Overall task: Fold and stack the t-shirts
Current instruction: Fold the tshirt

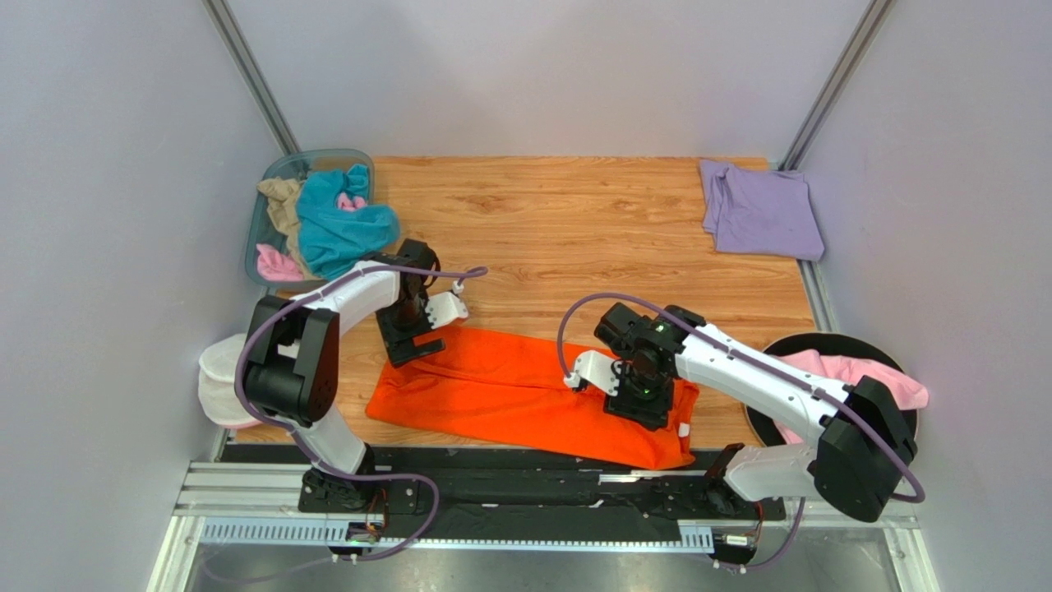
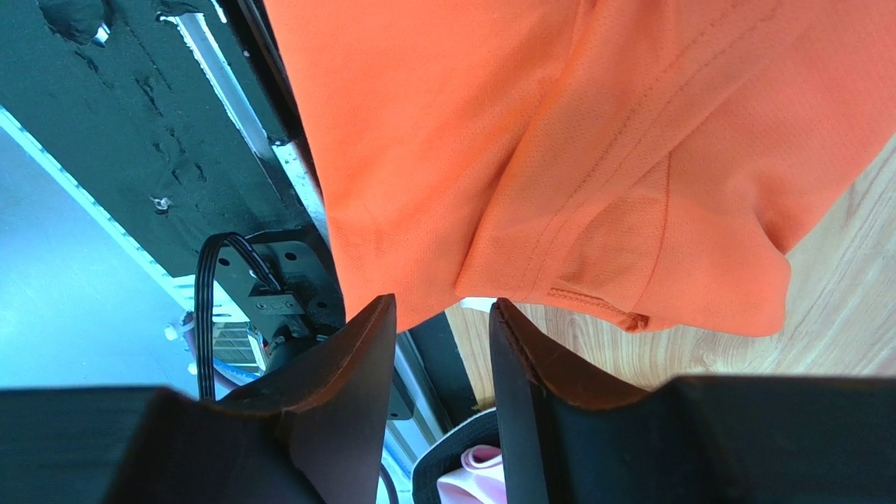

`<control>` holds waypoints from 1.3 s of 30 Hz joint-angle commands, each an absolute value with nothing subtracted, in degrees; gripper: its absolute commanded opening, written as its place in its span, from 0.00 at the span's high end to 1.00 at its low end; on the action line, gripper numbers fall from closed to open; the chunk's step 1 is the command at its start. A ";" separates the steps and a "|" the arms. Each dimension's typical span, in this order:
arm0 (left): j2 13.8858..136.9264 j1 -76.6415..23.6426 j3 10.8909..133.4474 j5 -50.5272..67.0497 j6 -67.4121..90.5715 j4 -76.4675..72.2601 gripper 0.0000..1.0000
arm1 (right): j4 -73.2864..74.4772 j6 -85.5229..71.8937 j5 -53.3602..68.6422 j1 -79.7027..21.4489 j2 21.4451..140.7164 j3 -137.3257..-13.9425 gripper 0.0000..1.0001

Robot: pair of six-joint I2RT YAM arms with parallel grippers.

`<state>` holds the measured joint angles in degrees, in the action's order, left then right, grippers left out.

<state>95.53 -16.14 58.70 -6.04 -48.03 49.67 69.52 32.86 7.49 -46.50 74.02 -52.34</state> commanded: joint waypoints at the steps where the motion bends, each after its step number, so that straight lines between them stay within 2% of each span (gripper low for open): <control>1: 95.89 -16.17 60.20 -6.42 -48.25 49.39 0.01 | 69.00 32.34 5.81 -47.37 73.83 -53.44 0.57; 8: 96.24 -16.17 60.38 -5.19 -48.08 48.43 0.01 | 58.72 33.48 -5.18 -45.71 74.35 -52.03 0.59; 21: 96.15 -16.17 58.45 -5.36 -49.48 46.23 0.01 | 48.52 33.93 2.28 -43.95 84.81 -57.13 0.53; 31: 97.29 -16.17 57.48 -5.71 -50.01 44.56 0.01 | 46.93 34.36 3.95 -43.86 88.94 -58.36 0.57; 34: 97.38 -16.17 57.22 -6.24 -50.10 44.30 0.01 | 46.67 34.28 4.39 -43.86 90.09 -58.62 0.60; 37: 97.38 -16.17 56.95 -6.68 -50.27 44.12 0.01 | 46.67 34.28 4.57 -43.94 90.70 -58.71 0.72; 39: 97.38 -16.17 56.78 -7.03 -50.45 43.95 0.01 | 46.84 34.28 4.57 -43.86 90.53 -58.80 0.85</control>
